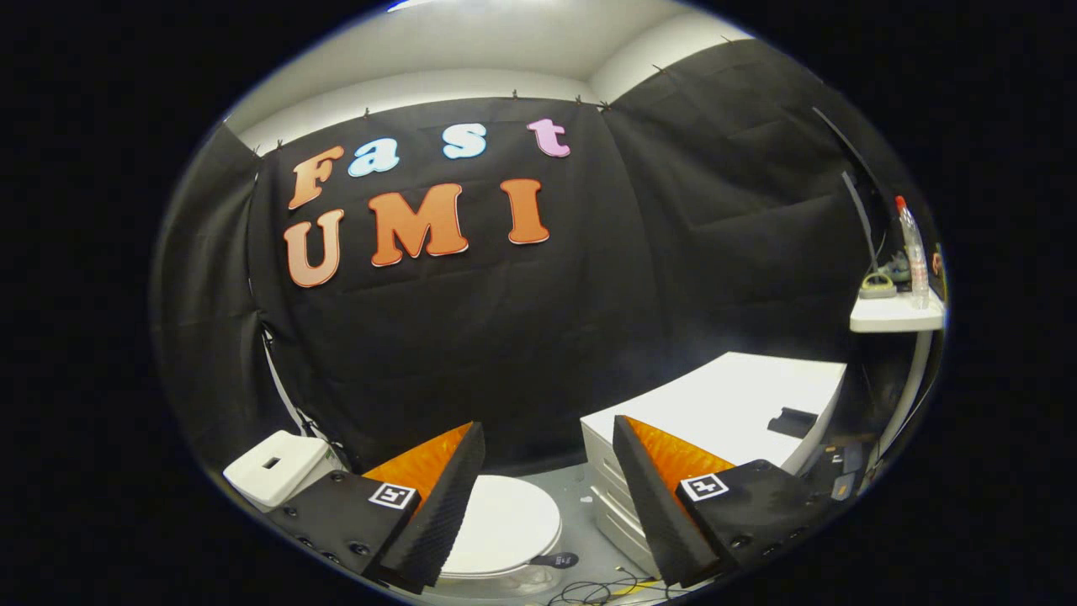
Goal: Open the toilet lid.
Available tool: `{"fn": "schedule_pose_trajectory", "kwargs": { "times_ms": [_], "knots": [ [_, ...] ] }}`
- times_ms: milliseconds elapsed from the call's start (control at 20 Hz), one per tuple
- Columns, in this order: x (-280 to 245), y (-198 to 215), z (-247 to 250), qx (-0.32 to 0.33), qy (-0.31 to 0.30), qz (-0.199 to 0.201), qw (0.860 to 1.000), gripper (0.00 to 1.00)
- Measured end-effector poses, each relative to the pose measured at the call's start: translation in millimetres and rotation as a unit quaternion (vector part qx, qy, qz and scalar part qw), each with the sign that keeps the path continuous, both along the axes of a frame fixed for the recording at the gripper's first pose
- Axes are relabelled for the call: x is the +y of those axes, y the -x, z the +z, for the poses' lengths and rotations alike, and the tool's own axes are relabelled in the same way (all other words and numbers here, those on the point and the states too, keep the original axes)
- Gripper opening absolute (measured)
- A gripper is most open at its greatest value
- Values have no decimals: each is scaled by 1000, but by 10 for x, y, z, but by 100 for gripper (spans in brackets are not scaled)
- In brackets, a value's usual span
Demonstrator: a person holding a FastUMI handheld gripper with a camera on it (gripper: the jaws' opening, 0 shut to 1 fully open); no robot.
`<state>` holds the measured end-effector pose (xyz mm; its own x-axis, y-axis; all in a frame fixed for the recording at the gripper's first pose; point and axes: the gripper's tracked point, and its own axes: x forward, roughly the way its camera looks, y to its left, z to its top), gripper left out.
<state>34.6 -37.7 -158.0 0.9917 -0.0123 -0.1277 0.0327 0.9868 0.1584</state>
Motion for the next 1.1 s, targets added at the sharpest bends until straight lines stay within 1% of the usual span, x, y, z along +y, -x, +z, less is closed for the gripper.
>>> {"fn": "schedule_pose_trajectory", "kwargs": {
  "times_ms": [250, 500, 700, 1100],
  "knots": [
    [-139, -62, -513, 10, -34, -21, 999, 98],
    [-142, -66, -1193, 55, -67, -29, 996, 98],
    [-122, -42, -1645, 84, -89, -34, 992, 98],
    [-170, -13, -2425, 127, -156, -60, 978, 99]
  ]
}}
